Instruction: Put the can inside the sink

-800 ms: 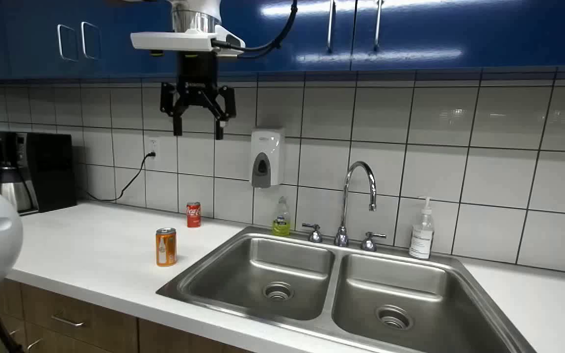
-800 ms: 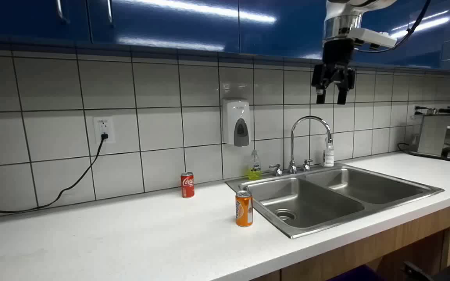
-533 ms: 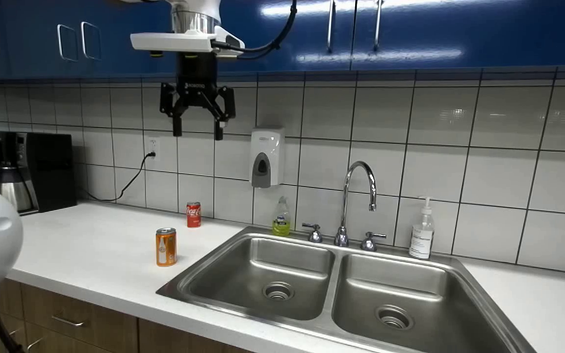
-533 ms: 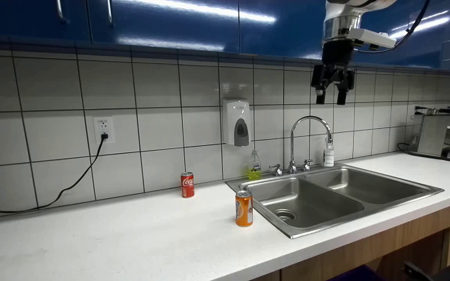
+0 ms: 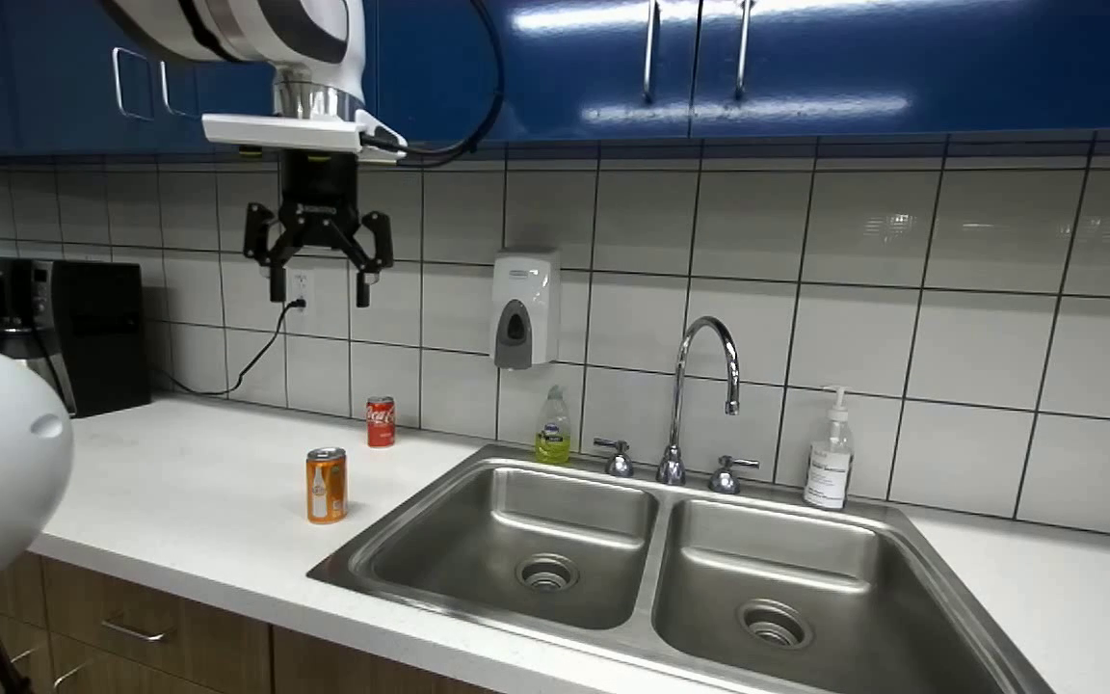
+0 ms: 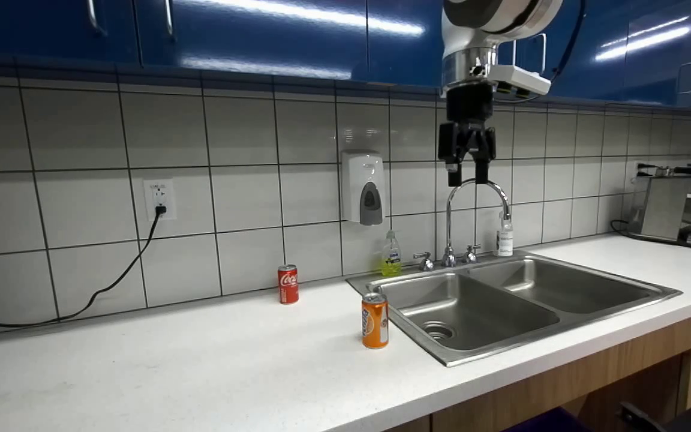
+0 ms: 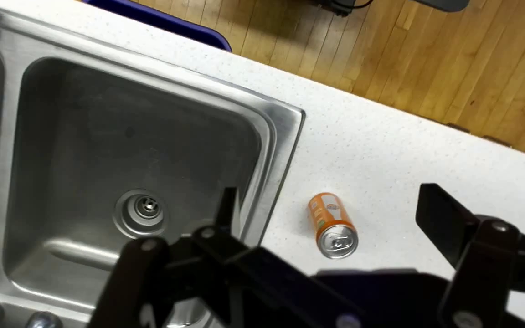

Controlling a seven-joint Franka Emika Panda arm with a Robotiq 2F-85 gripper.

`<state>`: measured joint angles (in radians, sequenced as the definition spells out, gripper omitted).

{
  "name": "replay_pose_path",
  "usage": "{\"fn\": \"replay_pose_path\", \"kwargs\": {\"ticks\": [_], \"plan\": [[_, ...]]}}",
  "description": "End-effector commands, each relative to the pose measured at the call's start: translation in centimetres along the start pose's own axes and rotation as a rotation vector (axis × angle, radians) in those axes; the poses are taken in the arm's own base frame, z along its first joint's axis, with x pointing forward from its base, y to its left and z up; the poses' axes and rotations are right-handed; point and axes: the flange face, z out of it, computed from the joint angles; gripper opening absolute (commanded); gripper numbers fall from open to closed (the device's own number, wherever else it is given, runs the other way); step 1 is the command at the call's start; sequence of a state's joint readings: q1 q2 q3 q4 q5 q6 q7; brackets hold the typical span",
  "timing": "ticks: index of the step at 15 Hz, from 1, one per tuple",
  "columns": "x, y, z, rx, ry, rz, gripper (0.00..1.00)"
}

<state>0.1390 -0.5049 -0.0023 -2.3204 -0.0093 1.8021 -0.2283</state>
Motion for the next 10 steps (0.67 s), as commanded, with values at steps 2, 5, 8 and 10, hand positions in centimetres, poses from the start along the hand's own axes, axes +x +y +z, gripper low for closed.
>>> {"fn": "replay_pose_path", "kwargs": {"ticks": [2, 5, 8, 10], "plan": [[2.2, -3.9, 1.3, -0.001, -0.03, -0.149, 1.0], [3.1, -4.3, 2.6, 0.003, -0.026, -0.194, 1.0], [4.8, -3.5, 4.6, 0.01, 0.004, -0.219, 1.0], [6.2, -2.8, 6.2, 0.009, 0.028, -0.227, 1.0]]}}
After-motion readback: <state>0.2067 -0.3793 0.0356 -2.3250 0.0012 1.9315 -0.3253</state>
